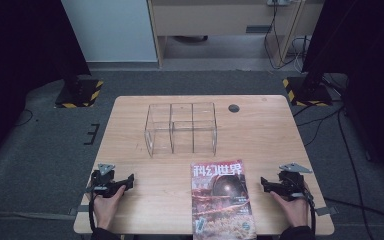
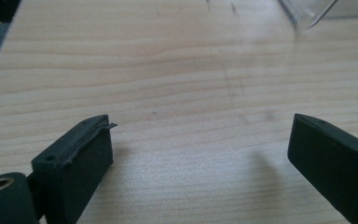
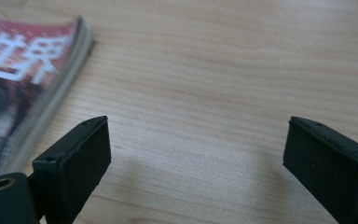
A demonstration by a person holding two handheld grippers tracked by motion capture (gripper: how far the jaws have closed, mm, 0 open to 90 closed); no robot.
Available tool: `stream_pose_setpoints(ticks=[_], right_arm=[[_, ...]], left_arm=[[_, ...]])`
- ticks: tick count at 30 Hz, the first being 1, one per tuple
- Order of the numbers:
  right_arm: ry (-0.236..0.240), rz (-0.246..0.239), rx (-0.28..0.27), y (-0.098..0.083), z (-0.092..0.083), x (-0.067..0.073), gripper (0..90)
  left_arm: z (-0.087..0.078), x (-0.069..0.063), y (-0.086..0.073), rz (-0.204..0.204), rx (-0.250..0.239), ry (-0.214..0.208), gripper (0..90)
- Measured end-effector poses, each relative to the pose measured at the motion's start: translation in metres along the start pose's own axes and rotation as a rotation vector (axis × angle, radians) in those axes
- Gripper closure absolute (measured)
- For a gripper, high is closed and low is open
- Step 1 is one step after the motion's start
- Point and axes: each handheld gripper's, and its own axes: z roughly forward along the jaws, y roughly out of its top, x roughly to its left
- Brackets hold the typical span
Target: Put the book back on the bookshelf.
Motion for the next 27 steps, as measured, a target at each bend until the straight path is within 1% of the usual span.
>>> stream_pose_setpoints(ticks=[1, 2, 3, 4, 5, 7, 8, 9, 12, 14, 16, 17, 18, 19, 20, 21, 23, 25, 27], right_arm=[[0.011, 0.010, -0.014, 0.001, -0.003, 0.001, 8.2], [0.024, 0.003, -0.033, 0.002, -0.005, 0.001, 8.7], [0.033, 0.013, -0.042, 0.003, -0.007, 0.003, 8.7], [0.033, 0.013, -0.042, 0.003, -0.007, 0.003, 8.7], [0.041, 0.009, -0.052, 0.003, -0.008, 0.003, 8.7], [0.054, 0.009, -0.067, 0.005, -0.012, 0.005, 8.9], [0.058, 0.008, -0.075, 0.006, -0.013, 0.005, 8.8], [0.058, 0.008, -0.075, 0.006, -0.013, 0.005, 8.8], [0.079, 0.012, -0.081, 0.008, -0.017, 0.009, 8.8], [0.097, 0.006, -0.086, 0.011, -0.019, 0.013, 8.4], [0.112, -0.004, -0.093, 0.014, -0.021, 0.017, 8.3], [0.126, -0.008, -0.097, 0.016, -0.022, 0.021, 8.2], [0.133, -0.012, -0.100, 0.016, -0.023, 0.024, 8.3], [0.133, -0.012, -0.100, 0.016, -0.023, 0.024, 8.3], [0.143, -0.029, -0.093, 0.017, -0.023, 0.028, 7.9], [0.143, -0.029, -0.093, 0.017, -0.023, 0.028, 7.9], [0.163, -0.033, -0.090, 0.018, -0.024, 0.032, 8.2], [0.169, -0.034, -0.089, 0.018, -0.023, 0.033, 8.4], [0.193, -0.039, -0.080, 0.017, -0.023, 0.038, 10.1]], left_arm=[[-0.003, -0.002, 0.001, -0.004, -0.018, -0.007, 7.1], [-0.003, -0.002, 0.001, -0.004, -0.018, -0.007, 7.9], [-0.009, -0.007, 0.002, -0.006, -0.049, -0.018, 9.3], [-0.009, -0.007, 0.002, -0.006, -0.049, -0.018, 10.2], [-0.011, -0.010, 0.001, -0.007, -0.063, -0.019, 10.2], [-0.014, -0.015, 0.001, -0.005, -0.081, -0.028, 13.3], [-0.016, -0.021, 0.002, -0.001, -0.089, -0.040, 13.4], [-0.016, -0.021, 0.002, -0.001, -0.089, -0.040, 13.4], [-0.018, -0.029, 0.003, 0.004, -0.101, -0.058, 13.7], [-0.020, -0.035, 0.004, 0.004, -0.099, -0.073, 14.7], [-0.021, -0.041, 0.004, 0.007, -0.106, -0.090, 14.9], [-0.022, -0.047, 0.005, 0.016, -0.114, -0.107, 15.5], [-0.023, -0.050, 0.005, 0.017, -0.117, -0.118, 15.9], [-0.023, -0.050, 0.005, 0.017, -0.117, -0.118, 16.7], [-0.024, -0.054, 0.005, 0.018, -0.122, -0.131, 18.9], [-0.025, -0.057, 0.005, 0.018, -0.129, -0.142, 18.9], [-0.026, -0.063, 0.006, 0.021, -0.136, -0.158, 21.7], [-0.027, -0.070, 0.005, 0.015, -0.142, -0.182, 22.4], [-0.028, -0.077, 0.005, 0.025, -0.141, -0.202, 25.4]])
